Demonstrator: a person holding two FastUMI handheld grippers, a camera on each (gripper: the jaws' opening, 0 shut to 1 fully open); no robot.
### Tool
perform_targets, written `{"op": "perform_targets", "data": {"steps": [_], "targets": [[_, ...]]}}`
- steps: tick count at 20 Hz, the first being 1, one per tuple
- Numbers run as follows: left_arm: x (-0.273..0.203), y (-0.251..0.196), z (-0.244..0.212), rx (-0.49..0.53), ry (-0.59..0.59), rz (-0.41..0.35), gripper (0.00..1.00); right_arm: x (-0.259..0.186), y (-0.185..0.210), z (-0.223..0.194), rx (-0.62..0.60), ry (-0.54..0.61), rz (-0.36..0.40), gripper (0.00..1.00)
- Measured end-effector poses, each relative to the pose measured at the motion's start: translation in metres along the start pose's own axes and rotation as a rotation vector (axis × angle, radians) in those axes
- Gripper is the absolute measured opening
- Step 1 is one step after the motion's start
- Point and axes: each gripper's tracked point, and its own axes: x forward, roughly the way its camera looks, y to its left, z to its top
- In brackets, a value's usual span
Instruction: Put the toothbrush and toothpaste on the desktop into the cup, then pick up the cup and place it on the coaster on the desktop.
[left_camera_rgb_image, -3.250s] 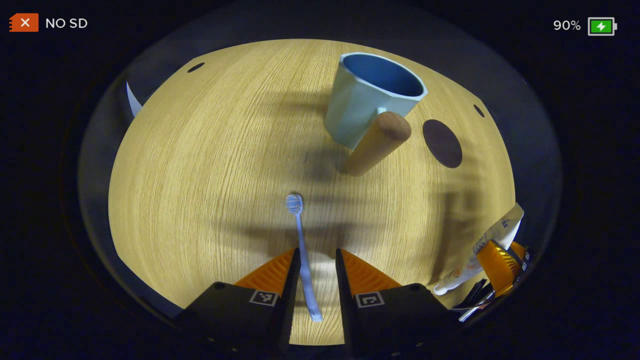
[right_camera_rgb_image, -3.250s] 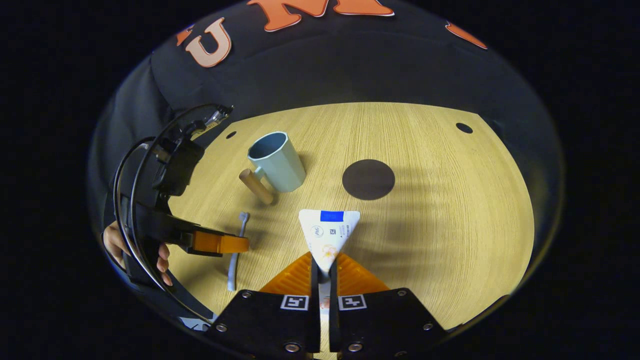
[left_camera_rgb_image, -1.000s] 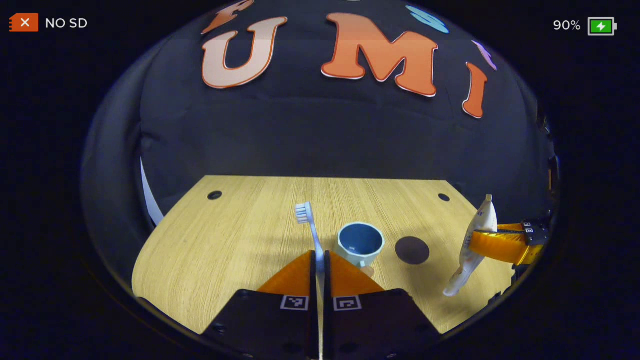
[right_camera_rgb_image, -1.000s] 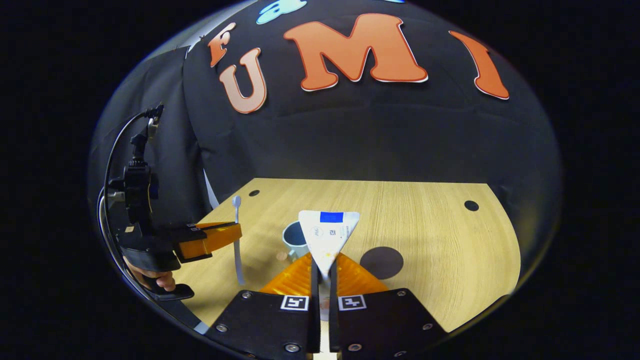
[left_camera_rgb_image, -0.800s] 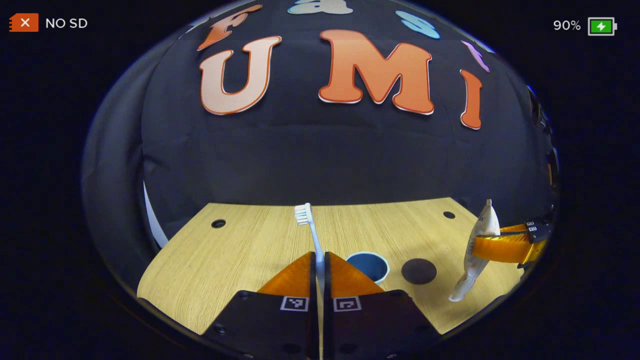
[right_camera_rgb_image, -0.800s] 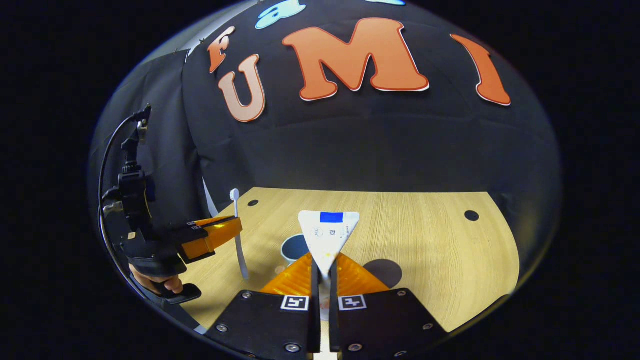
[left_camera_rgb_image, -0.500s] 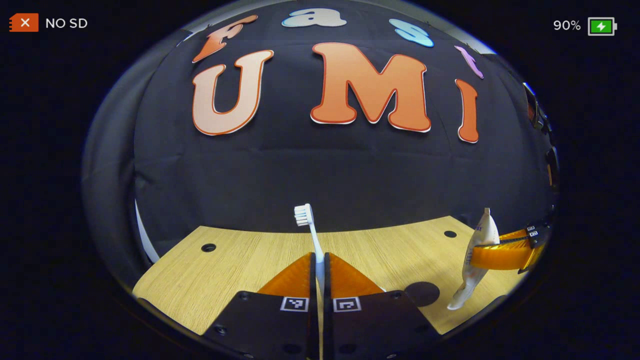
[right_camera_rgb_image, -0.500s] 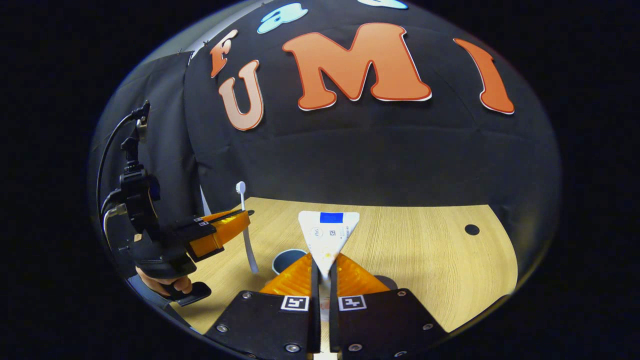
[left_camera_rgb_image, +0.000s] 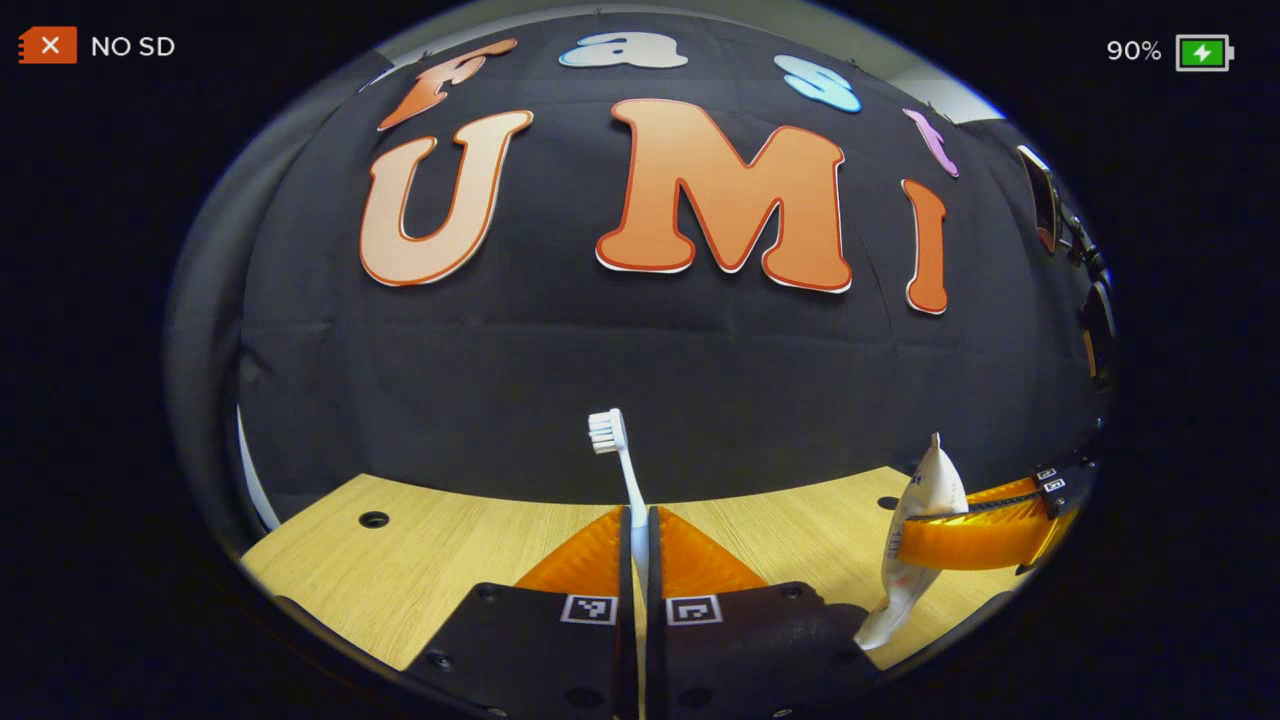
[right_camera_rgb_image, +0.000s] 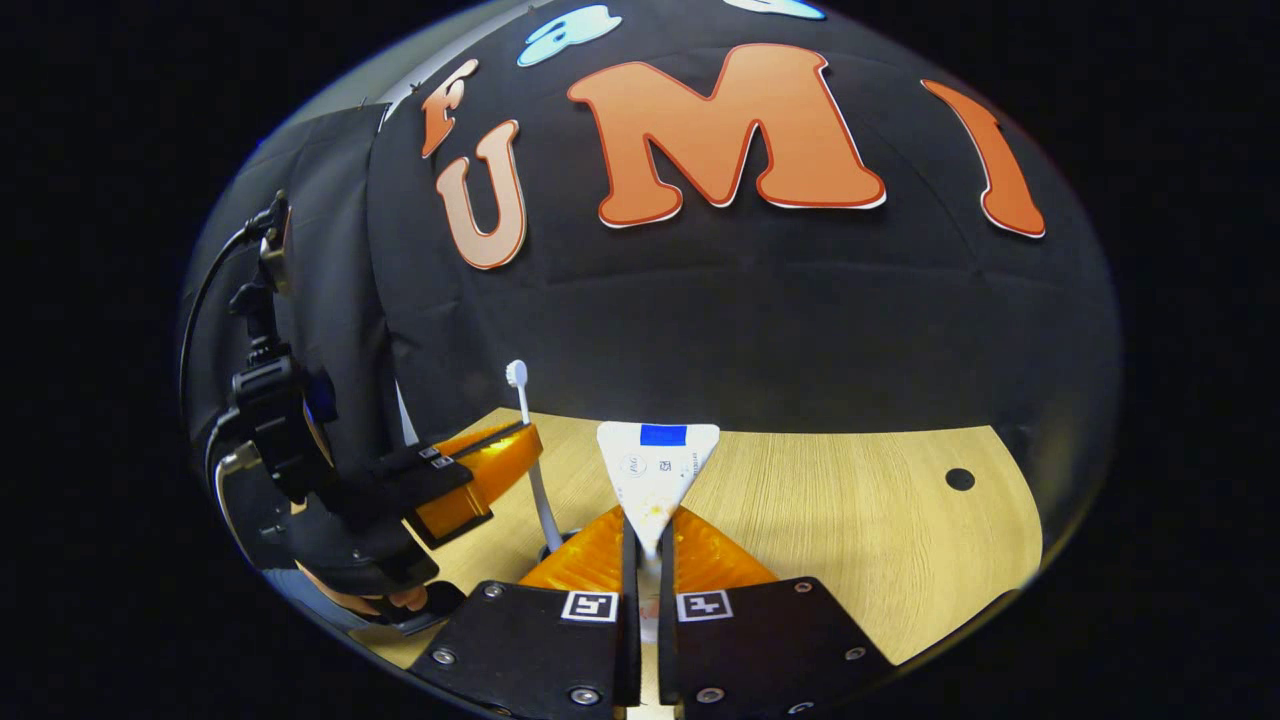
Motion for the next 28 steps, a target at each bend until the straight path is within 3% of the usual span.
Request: {"op": "perform_targets", "data": {"steps": [1,7,17,19,20,21,22,23,24,28], "targets": [[0.003,-0.002,-0.007,-0.016,0.014,-0.017,0.03,0.003,0.0,0.003,0.006,-0.012,0.005,0.07],[0.01,-0.001,-0.033,-0.086,0.038,-0.085,0.04,0.016,0.002,0.007,0.016,-0.045,0.033,0.07],[-0.001,-0.005,-0.054,-0.082,0.025,-0.182,0.11,0.04,0.022,0.005,0.011,-0.057,0.068,0.07],[-0.005,-0.005,-0.065,-0.078,0.065,-0.205,0.17,0.042,0.028,0.011,0.01,-0.071,0.079,0.07],[-0.01,-0.007,-0.069,-0.073,0.086,-0.213,0.31,0.042,0.03,0.014,0.013,-0.077,0.082,0.07],[-0.014,-0.007,-0.071,-0.067,0.095,-0.216,0.39,0.042,0.033,0.017,0.011,-0.079,0.088,0.07],[-0.018,-0.007,-0.075,-0.063,0.105,-0.216,0.57,0.043,0.036,0.019,0.008,-0.087,0.091,0.07],[-0.021,-0.007,-0.074,-0.061,0.107,-0.214,0.66,0.043,0.04,0.02,-0.001,-0.09,0.095,0.07],[-0.024,-0.005,-0.074,-0.063,0.106,-0.206,0.83,0.043,0.043,0.022,-0.009,-0.096,0.098,0.07],[-0.04,0.001,-0.073,-0.087,0.12,-0.192,0.94,0.047,0.053,0.024,-0.006,-0.106,0.119,0.07]]}}
